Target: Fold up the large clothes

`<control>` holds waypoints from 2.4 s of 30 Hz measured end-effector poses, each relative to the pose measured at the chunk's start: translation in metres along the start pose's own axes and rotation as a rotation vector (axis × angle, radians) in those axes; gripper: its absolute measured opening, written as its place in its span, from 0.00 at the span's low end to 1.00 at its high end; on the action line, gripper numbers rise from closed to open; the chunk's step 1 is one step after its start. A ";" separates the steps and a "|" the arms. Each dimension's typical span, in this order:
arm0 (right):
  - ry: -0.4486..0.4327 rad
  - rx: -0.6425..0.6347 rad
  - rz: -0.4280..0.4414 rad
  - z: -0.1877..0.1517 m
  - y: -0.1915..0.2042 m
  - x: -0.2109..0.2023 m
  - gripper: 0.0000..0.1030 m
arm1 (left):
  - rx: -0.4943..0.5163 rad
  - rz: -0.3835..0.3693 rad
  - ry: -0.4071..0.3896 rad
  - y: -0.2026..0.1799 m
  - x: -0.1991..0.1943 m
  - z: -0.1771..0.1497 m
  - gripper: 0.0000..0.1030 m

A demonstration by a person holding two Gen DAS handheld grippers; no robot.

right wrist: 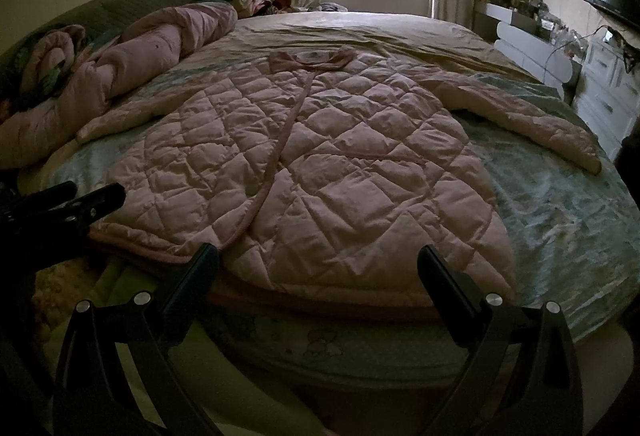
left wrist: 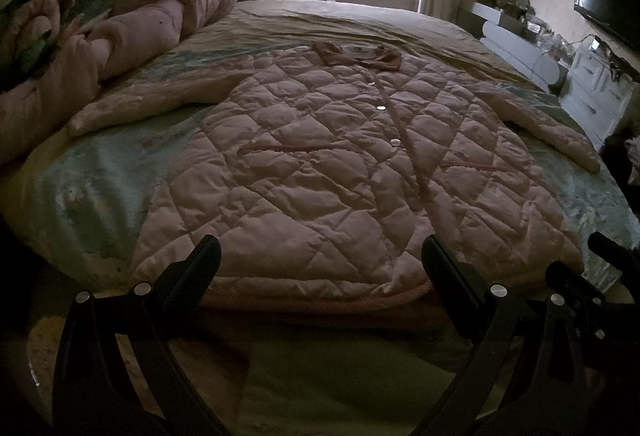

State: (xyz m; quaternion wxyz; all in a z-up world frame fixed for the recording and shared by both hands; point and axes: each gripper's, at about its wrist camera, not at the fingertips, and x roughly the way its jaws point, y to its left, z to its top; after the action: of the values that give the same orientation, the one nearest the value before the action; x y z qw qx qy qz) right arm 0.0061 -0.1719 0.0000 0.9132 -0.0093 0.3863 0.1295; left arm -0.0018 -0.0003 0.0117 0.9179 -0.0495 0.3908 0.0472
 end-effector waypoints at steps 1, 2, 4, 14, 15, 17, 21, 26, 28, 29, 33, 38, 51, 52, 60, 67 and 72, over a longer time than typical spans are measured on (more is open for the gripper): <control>0.004 0.000 0.000 0.001 -0.001 0.002 0.96 | -0.004 0.002 0.000 0.001 0.000 0.001 0.91; 0.005 0.003 0.001 0.002 -0.002 0.003 0.96 | -0.010 0.004 0.001 0.003 0.001 0.002 0.91; 0.006 0.003 0.004 0.003 -0.002 0.004 0.96 | -0.019 0.005 0.009 0.005 0.005 0.004 0.91; 0.011 -0.001 0.030 0.027 -0.010 0.021 0.96 | -0.040 0.019 0.014 0.011 0.017 0.017 0.91; 0.008 -0.004 0.026 0.031 -0.011 0.023 0.96 | -0.040 0.022 0.014 0.012 0.018 0.020 0.91; 0.003 -0.015 0.028 0.038 -0.010 0.027 0.96 | -0.040 0.026 0.015 0.011 0.022 0.024 0.91; 0.017 -0.024 0.023 0.054 -0.010 0.041 0.96 | -0.046 0.027 0.023 0.012 0.031 0.038 0.91; 0.001 -0.023 0.005 0.074 -0.015 0.051 0.96 | -0.052 0.017 0.048 0.015 0.048 0.060 0.91; -0.005 -0.014 -0.003 0.083 -0.020 0.056 0.96 | -0.051 0.011 0.046 0.013 0.053 0.068 0.91; -0.007 -0.012 -0.009 0.087 -0.023 0.058 0.96 | -0.047 0.008 0.044 0.012 0.057 0.074 0.91; -0.008 -0.007 -0.024 0.102 -0.033 0.070 0.96 | -0.033 0.011 0.045 0.006 0.071 0.092 0.91; -0.003 -0.009 -0.049 0.119 -0.045 0.089 0.96 | -0.026 0.005 0.053 0.000 0.093 0.114 0.91; 0.024 0.057 -0.089 0.160 -0.090 0.144 0.96 | 0.017 -0.027 0.085 -0.024 0.160 0.158 0.91; 0.025 0.066 -0.090 0.163 -0.095 0.147 0.96 | 0.017 -0.028 0.083 -0.025 0.163 0.161 0.91; 0.026 0.161 -0.139 0.187 -0.147 0.172 0.96 | 0.005 -0.032 0.108 -0.028 0.197 0.176 0.91; 0.046 0.253 -0.180 0.197 -0.194 0.197 0.96 | 0.039 -0.040 0.142 -0.040 0.223 0.188 0.91; 0.074 0.342 -0.217 0.191 -0.232 0.211 0.96 | 0.084 -0.050 0.154 -0.058 0.241 0.203 0.91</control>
State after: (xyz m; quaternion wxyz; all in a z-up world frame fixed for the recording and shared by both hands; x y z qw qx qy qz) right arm 0.3384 -0.3256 -0.0345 0.8954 0.0993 0.4324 -0.0376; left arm 0.3163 -0.0204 -0.0191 0.8873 -0.0242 0.4605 0.0038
